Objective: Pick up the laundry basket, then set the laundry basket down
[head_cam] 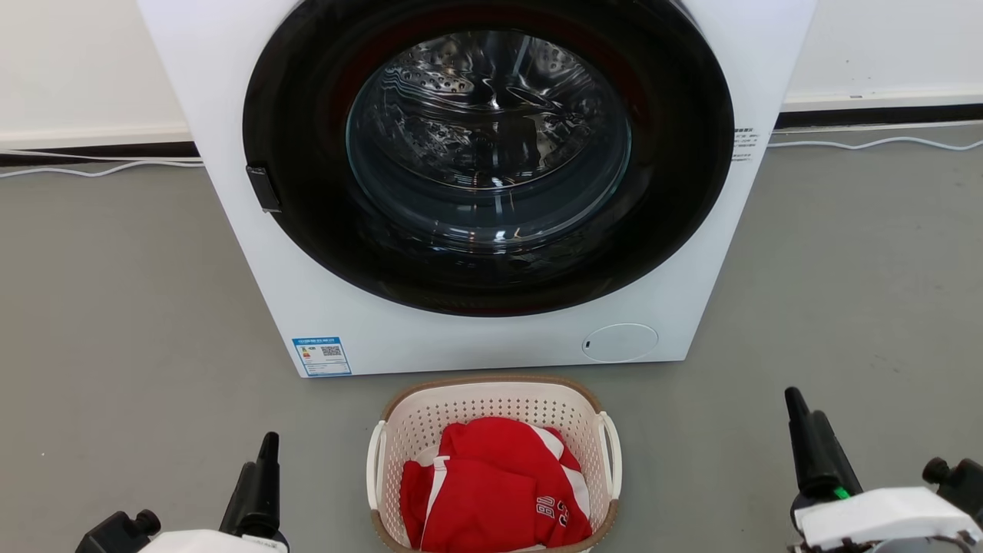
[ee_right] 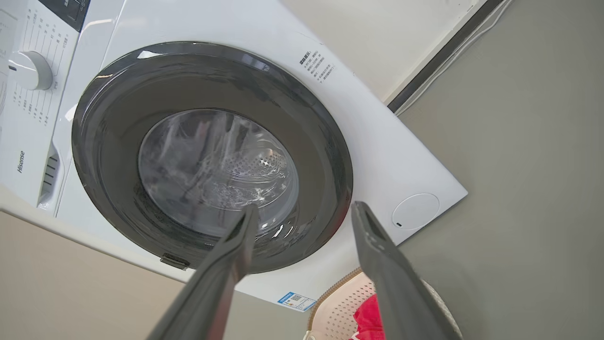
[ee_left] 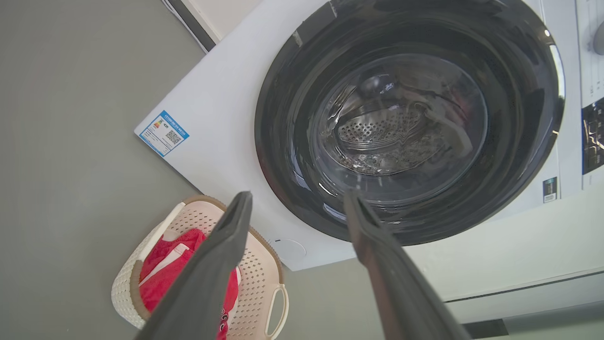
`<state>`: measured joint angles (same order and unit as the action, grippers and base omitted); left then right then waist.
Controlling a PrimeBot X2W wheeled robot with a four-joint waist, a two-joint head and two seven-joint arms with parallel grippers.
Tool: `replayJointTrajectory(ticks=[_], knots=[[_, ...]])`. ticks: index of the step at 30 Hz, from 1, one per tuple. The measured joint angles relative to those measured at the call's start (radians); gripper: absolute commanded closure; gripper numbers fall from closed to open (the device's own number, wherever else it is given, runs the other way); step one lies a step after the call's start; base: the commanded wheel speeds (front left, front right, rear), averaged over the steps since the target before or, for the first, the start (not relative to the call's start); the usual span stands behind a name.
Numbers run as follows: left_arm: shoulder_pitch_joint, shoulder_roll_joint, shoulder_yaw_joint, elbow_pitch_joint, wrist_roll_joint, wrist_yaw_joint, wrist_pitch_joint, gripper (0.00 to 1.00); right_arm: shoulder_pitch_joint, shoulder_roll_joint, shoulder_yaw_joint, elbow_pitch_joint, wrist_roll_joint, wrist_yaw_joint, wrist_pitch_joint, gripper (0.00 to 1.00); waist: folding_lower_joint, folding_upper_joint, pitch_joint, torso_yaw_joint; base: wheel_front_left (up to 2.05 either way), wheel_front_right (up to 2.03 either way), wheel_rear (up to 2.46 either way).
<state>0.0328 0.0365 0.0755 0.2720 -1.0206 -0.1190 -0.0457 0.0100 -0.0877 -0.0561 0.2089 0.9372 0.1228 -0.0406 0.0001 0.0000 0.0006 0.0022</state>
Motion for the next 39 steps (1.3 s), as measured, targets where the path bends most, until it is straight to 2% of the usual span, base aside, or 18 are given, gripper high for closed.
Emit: replayJointTrajectory(ticks=[39], knots=[[0.024, 0.023, -0.004, -0.048, 0.467, -0.004, -0.109, 0.00, 0.013, -0.055, 0.040, -0.039, -0.469, 0.000, -0.111, 0.00, 0.0000, 0.0000, -0.001, 0.000, 0.00, 0.00, 0.00]])
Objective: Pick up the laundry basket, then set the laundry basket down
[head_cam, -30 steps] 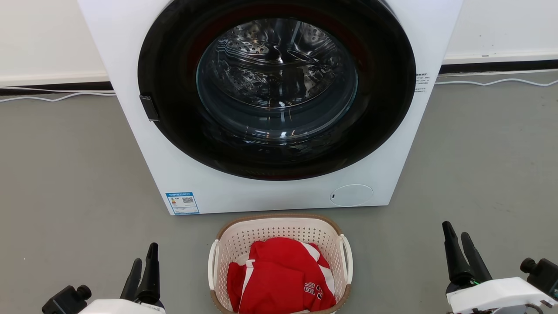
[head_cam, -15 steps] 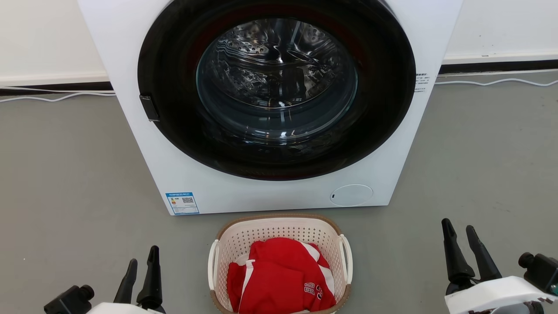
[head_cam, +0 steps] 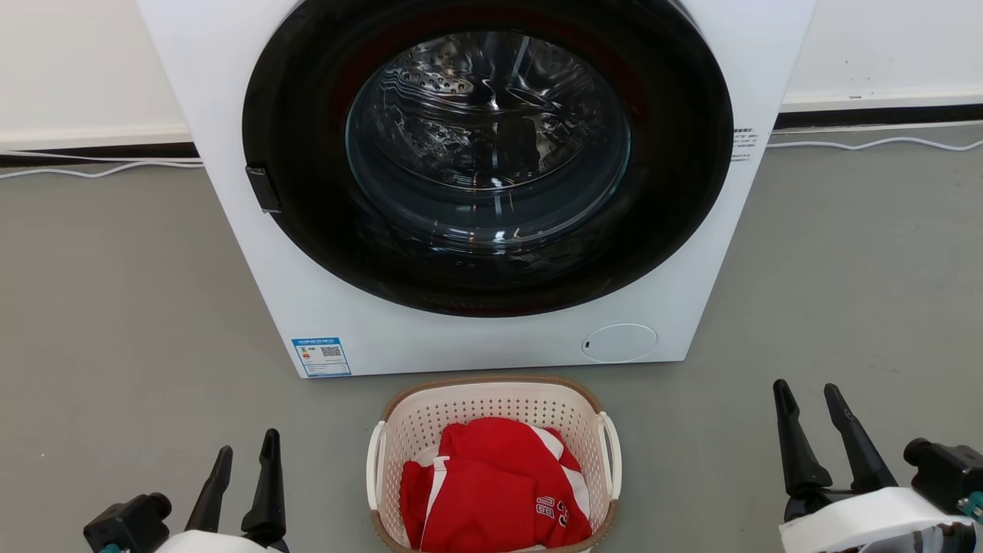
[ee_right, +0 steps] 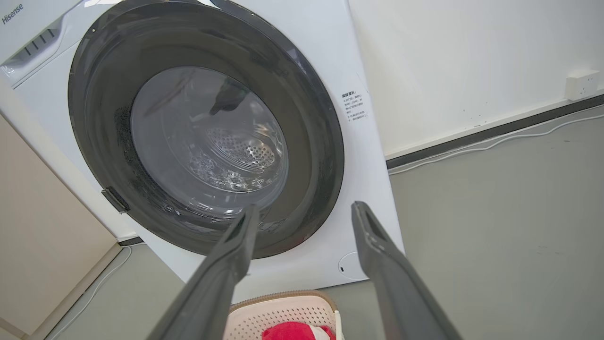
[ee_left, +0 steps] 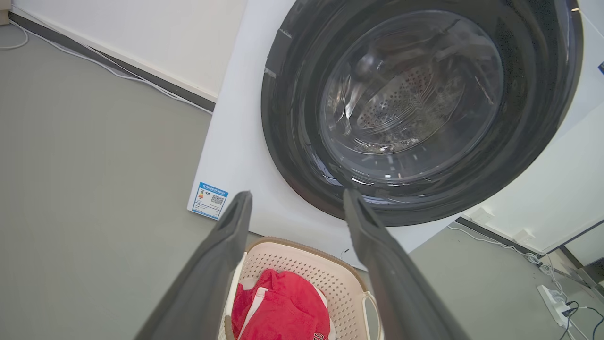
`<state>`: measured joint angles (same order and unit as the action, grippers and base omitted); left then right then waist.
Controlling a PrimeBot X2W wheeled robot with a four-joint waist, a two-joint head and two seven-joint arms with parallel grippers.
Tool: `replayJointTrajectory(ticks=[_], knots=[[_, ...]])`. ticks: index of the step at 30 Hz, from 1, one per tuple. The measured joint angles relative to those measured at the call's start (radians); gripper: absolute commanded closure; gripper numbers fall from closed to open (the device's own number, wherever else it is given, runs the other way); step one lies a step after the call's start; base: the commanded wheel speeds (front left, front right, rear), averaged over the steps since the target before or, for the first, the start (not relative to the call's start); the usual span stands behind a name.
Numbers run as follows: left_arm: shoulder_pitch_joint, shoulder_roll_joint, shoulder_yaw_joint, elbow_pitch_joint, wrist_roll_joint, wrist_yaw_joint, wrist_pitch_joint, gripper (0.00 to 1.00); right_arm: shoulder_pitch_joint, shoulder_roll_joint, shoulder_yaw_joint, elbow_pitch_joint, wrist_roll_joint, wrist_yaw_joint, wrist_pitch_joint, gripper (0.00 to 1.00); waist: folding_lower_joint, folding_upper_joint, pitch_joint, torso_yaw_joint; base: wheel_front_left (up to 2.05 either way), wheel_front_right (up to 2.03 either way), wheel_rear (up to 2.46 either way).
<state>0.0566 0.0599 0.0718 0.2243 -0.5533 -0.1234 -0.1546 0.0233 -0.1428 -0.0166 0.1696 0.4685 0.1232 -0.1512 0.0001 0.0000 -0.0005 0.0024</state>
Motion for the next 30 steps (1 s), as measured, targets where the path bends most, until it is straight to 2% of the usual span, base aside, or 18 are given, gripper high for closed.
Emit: replayJointTrajectory(ticks=[30], knots=[[0.020, 0.009, -0.003, -0.033, 0.325, 0.000, -0.084, 0.00, 0.000, -0.021, 0.021, -0.037, -0.332, 0.000, -0.082, 0.00, 0.0000, 0.0000, -0.001, 0.002, 0.00, 0.00, 0.00]])
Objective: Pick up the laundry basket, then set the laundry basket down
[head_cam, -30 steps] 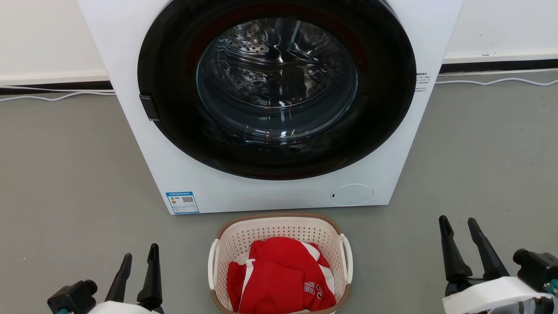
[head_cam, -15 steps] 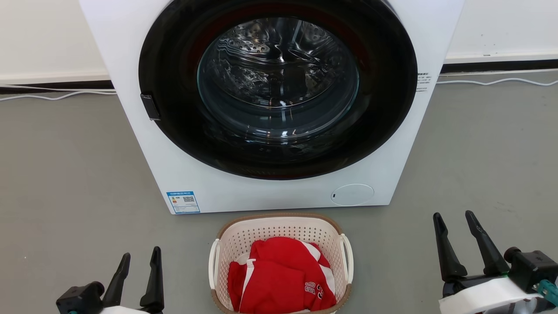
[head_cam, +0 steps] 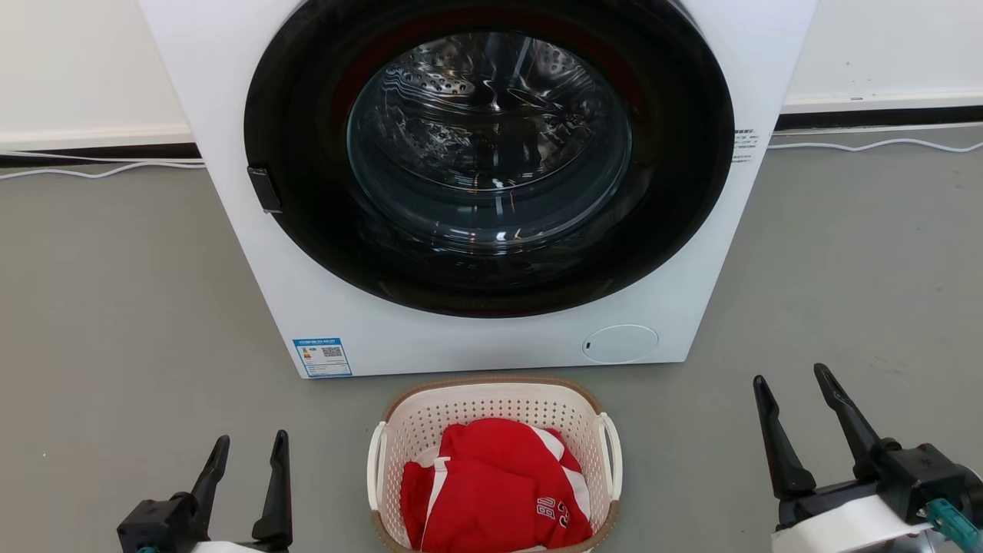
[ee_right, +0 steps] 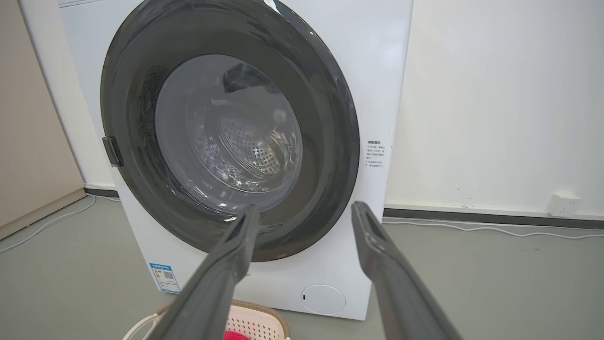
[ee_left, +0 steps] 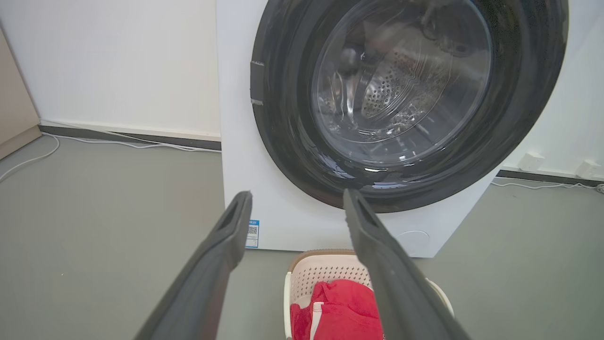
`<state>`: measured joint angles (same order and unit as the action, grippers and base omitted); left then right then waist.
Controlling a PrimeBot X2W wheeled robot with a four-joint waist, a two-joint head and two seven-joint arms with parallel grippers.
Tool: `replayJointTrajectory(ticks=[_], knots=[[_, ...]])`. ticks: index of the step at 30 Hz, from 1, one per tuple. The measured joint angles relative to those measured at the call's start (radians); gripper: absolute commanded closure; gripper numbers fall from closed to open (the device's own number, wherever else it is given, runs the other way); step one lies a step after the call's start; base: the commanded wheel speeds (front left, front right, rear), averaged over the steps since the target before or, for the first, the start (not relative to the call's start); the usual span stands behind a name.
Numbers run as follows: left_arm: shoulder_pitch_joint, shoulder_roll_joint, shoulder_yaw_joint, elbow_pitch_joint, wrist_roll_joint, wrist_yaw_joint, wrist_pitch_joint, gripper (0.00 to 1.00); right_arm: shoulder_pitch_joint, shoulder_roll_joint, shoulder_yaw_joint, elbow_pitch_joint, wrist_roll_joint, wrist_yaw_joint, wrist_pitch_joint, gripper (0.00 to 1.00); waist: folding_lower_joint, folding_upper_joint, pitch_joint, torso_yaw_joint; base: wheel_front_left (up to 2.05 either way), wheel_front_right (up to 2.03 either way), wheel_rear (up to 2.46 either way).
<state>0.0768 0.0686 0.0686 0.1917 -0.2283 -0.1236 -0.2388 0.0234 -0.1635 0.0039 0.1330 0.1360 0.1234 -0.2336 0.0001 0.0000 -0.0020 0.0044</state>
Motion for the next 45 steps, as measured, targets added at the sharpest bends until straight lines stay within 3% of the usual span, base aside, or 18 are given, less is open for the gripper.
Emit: replayJointTrajectory(ticks=[5, 26, 37, 45], knots=[[0.002, 0.001, 0.000, -0.005, 0.051, -0.001, -0.012, 0.00, 0.000, -0.011, 0.002, -0.007, -0.055, 0.000, -0.015, 0.00, 0.0000, 0.0000, 0.000, -0.001, 0.00, 0.00, 0.00], [0.018, 0.001, -0.002, -0.010, 0.054, -0.001, -0.014, 0.00, 0.000, -0.011, -0.001, -0.016, -0.057, 0.000, -0.015, 0.00, -0.0001, 0.0000, 0.021, 0.001, 0.00, 0.00, 0.00], [-0.050, 0.004, -0.042, 0.064, 0.047, -0.001, -0.014, 0.00, -0.019, 0.021, -0.045, 0.054, -0.075, 0.000, -0.015, 0.00, 0.0000, 0.0000, 0.122, 0.013, 0.00, 0.00, 0.00], [-0.148, 0.003, -0.078, 0.179, 0.045, -0.001, -0.017, 0.00, -0.116, 0.053, -0.091, 0.156, -0.094, 0.001, -0.015, 0.00, 0.0000, 0.0000, 0.213, 0.023, 0.00, 0.00, 0.00]])
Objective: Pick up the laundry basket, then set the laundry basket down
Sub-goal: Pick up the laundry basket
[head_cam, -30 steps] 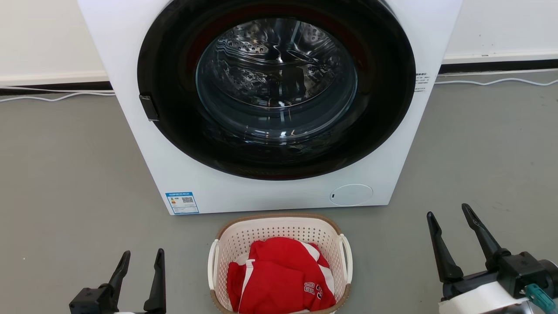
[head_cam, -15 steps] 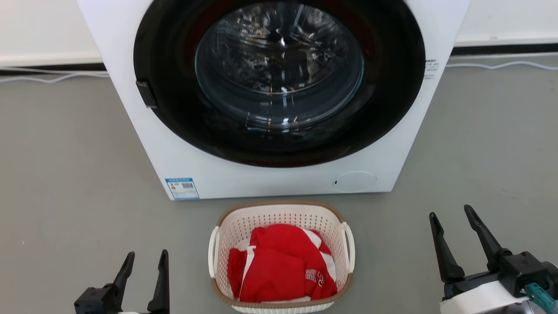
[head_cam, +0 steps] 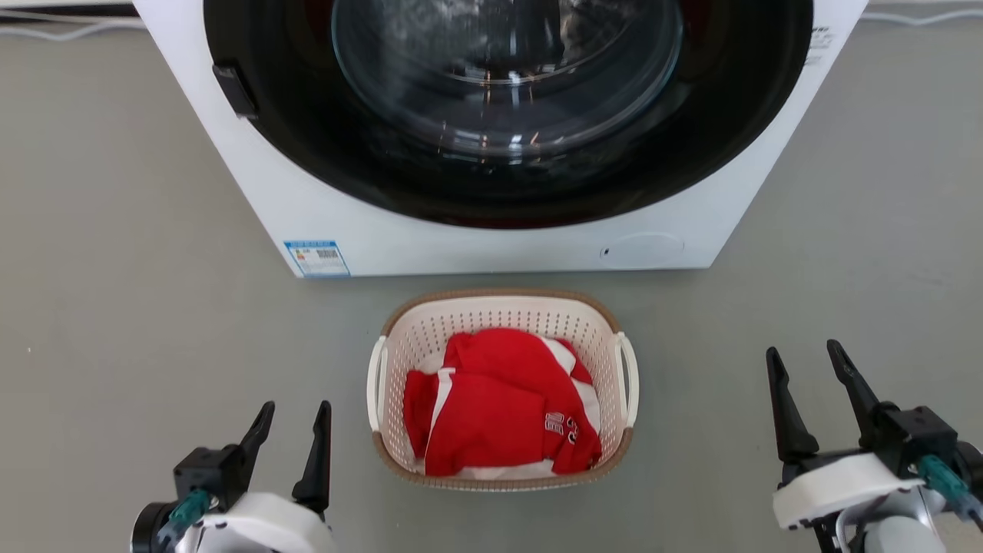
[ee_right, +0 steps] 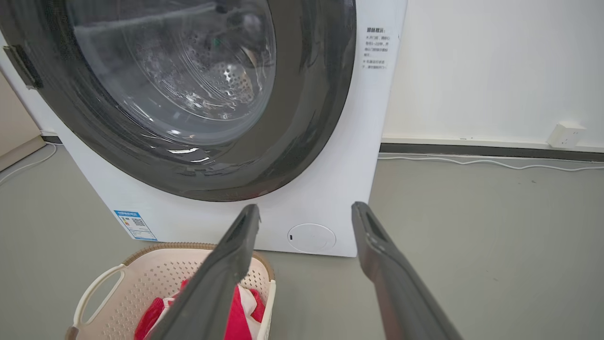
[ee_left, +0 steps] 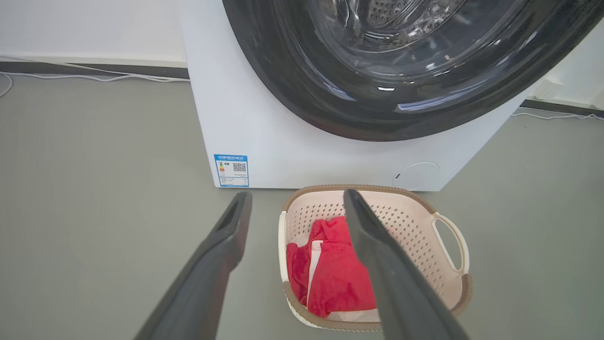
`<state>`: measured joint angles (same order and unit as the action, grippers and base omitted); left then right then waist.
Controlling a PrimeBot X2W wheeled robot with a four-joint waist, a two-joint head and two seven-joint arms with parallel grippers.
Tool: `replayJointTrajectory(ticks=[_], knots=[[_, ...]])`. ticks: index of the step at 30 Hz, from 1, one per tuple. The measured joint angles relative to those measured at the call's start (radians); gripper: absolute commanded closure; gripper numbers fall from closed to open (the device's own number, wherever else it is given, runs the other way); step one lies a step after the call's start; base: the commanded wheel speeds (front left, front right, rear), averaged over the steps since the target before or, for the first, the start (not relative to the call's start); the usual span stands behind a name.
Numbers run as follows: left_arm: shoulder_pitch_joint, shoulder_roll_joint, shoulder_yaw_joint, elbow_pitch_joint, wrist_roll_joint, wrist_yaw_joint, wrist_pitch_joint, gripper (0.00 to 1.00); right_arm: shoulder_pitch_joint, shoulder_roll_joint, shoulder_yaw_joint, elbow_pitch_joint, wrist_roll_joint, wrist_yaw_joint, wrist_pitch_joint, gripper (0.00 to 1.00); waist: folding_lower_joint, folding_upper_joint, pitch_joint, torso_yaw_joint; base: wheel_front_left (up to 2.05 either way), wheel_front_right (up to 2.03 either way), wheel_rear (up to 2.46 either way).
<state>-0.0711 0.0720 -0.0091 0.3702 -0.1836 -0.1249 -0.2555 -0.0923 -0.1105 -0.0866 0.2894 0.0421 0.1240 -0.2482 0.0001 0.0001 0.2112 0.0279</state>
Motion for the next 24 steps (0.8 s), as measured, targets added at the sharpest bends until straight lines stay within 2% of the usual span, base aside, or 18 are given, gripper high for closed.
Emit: replayJointTrajectory(ticks=[11, 24], knots=[[-0.170, 0.000, -0.039, 0.157, 0.000, 0.000, 0.000, 0.00, -0.134, 0.014, -0.006, 0.100, -0.017, 0.001, 0.000, 0.00, 0.0000, 0.0000, 0.124, -0.003, 0.00, 0.00, 0.00], [-0.400, 0.001, -0.096, 0.290, -0.031, 0.000, 0.000, 0.00, -0.294, 0.000, -0.010, 0.187, -0.023, 0.001, 0.000, 0.00, 0.0000, -0.0001, 0.324, 0.013, 0.00, 0.00, 0.00]])
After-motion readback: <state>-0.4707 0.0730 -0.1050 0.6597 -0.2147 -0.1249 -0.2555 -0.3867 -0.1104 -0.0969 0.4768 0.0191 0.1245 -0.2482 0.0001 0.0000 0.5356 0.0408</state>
